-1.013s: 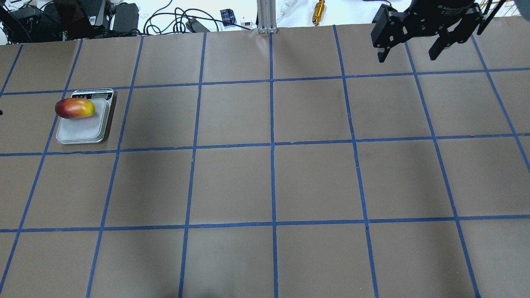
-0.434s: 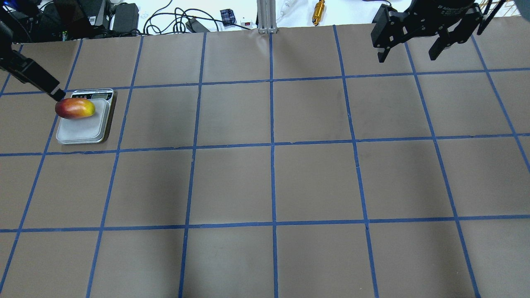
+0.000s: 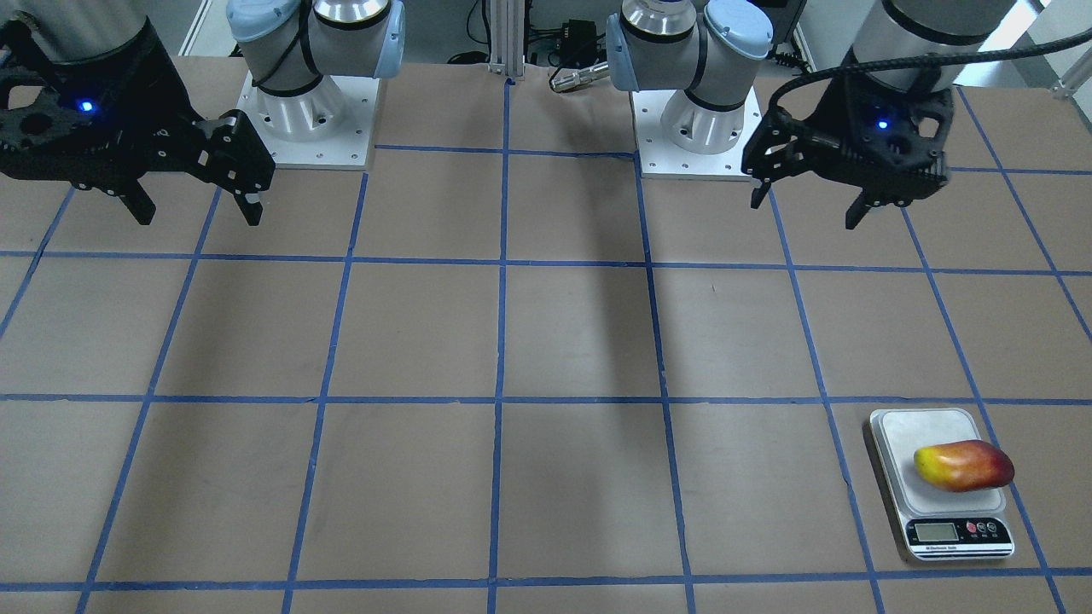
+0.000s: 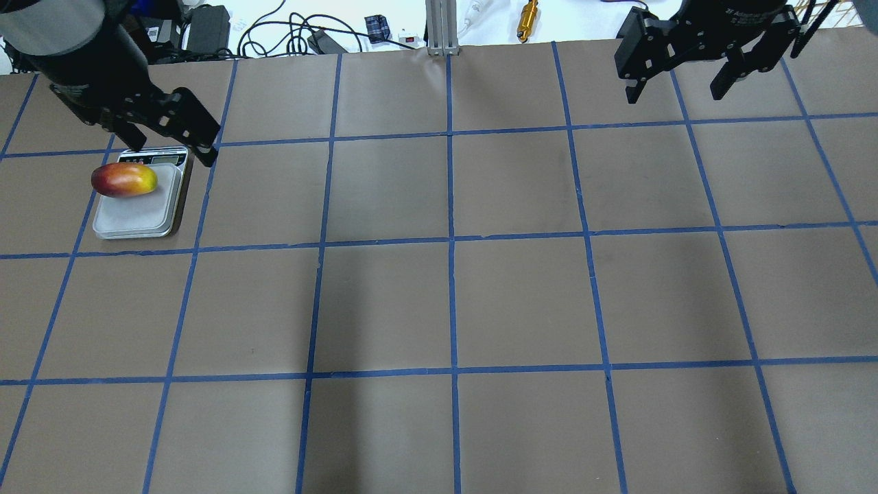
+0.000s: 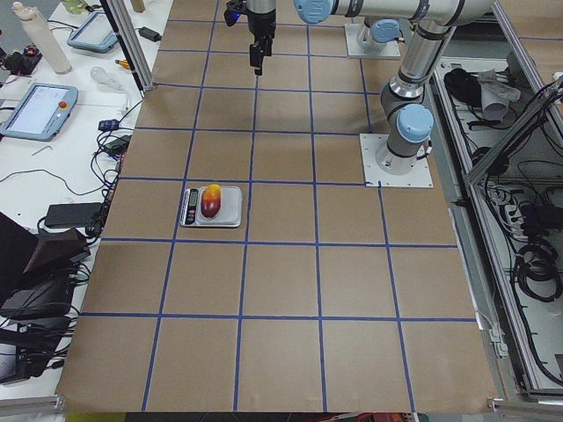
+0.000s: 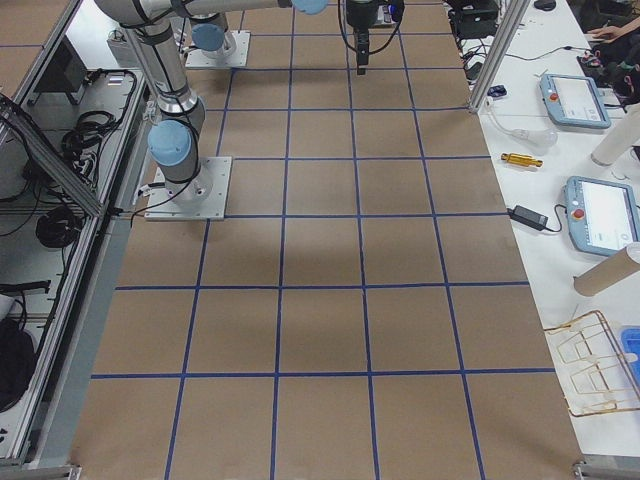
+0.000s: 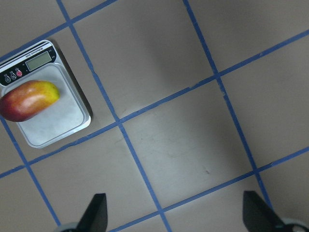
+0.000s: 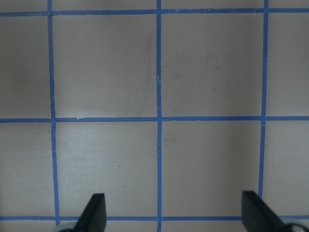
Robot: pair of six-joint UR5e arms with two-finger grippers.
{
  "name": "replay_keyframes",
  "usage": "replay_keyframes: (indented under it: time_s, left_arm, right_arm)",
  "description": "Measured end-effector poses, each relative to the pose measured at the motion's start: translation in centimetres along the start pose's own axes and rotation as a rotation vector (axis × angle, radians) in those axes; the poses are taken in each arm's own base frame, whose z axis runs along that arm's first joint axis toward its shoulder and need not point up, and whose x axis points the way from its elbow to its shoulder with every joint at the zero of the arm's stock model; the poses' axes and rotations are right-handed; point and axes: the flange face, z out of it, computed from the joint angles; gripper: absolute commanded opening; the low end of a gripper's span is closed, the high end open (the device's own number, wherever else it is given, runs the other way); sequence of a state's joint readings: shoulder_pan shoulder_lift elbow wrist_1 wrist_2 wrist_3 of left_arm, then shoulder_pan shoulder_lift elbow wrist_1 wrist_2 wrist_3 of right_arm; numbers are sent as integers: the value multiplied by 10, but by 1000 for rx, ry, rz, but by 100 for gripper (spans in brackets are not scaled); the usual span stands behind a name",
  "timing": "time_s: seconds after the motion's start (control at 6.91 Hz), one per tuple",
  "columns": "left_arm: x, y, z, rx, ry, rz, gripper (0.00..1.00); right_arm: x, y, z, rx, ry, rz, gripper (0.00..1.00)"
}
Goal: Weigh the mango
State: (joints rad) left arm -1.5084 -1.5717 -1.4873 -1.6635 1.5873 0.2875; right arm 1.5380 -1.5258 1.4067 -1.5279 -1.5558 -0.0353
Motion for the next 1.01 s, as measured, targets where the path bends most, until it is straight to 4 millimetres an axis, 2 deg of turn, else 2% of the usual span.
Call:
replay_keyframes:
  time_s: [0.14,0.29,0.43,1.01]
  left_arm:
    - [27,-2,3,-8,1,-64,100]
    - [43,-3,6,-12,2,-97,100]
    - [50,-4,6,-6,1,-108,100]
    - [45,-16,-3,70,-2,-113,100]
  right_arm:
    - [0,0,0,0,0,0,100]
    - [0,0,0,0,0,0,100]
    - [0,0,0,-1,0,0,100]
    - [0,0,0,-1,1,0,100]
